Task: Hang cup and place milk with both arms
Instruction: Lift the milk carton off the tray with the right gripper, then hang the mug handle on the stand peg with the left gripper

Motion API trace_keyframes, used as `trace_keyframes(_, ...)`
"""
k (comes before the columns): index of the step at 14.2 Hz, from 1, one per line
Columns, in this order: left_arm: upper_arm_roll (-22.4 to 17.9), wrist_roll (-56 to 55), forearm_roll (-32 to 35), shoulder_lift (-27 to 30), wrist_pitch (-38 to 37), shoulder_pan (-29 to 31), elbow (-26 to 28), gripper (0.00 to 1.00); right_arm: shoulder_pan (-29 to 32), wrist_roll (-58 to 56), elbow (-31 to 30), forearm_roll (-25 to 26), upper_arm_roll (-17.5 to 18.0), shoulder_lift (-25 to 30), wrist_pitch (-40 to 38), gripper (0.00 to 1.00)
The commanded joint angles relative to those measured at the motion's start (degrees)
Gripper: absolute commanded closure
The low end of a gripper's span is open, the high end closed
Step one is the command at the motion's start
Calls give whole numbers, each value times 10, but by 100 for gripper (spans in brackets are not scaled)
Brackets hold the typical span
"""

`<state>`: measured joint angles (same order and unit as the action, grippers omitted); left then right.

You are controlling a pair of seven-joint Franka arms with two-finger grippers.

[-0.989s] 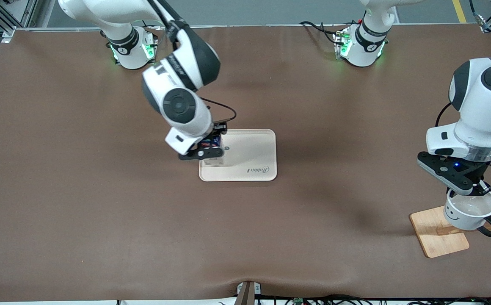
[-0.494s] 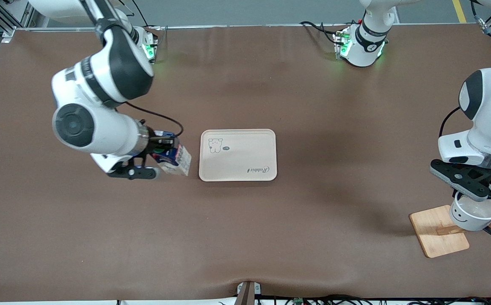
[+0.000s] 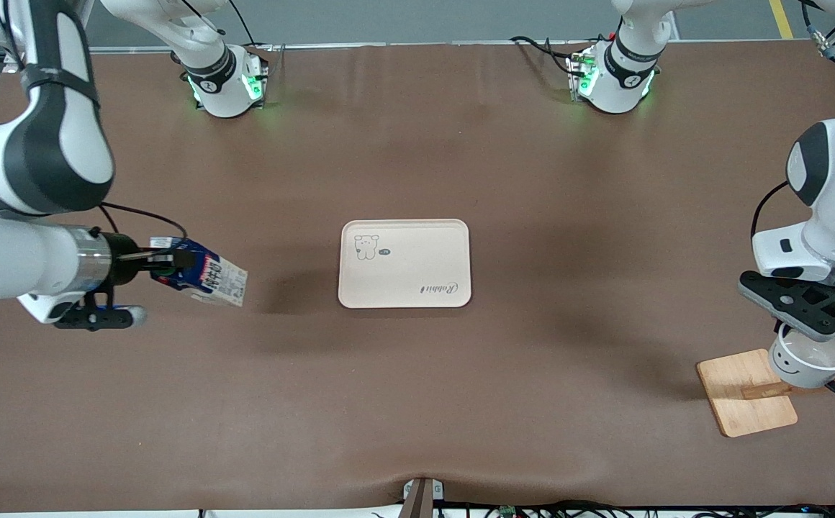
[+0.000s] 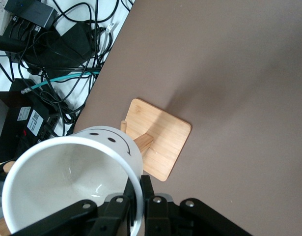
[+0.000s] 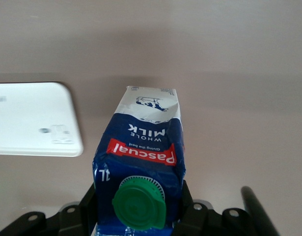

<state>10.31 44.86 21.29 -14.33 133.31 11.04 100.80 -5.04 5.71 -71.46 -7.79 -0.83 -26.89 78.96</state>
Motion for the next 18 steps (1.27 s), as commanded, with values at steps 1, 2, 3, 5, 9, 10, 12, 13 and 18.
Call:
trace_keyframes(1, 5, 24, -10, 16, 9, 11, 13, 100, 15, -10, -48, 49, 8, 18, 1, 86)
trace_keyframes(2, 5, 27, -11, 15, 9, 11, 14, 100, 28, -11, -56, 61, 8, 18, 4, 86)
trace_keyframes(3, 4, 28, -13, 14, 10, 11, 15, 100, 39, -17, -67, 76, 8, 18, 8, 86)
trace_keyframes(5, 4, 28, -13, 11, 10, 14, 15, 100, 63, -87, -84, 94, 8, 18, 12, 85)
trace_keyframes(9, 4, 29, -13, 4, 10, 19, 15, 100, 105, -168, -129, 118, 8, 26, 62, 85)
trace_keyframes(10, 4, 28, -13, 3, 11, 20, 14, 100, 114, -178, -149, 118, 8, 32, 82, 85)
trace_keyframes(12, 4, 27, -14, 2, 10, 20, 12, 90, 124, -185, -198, 118, 8, 46, 129, 85)
trace_keyframes(13, 3, 27, -15, -2, 10, 19, 10, 80, 126, -196, -219, 118, 8, 52, 147, 85)
trace_keyframes(18, 4, 27, -14, -1, 10, 16, -4, 0, 137, -199, -262, 119, 8, 56, 184, 81)
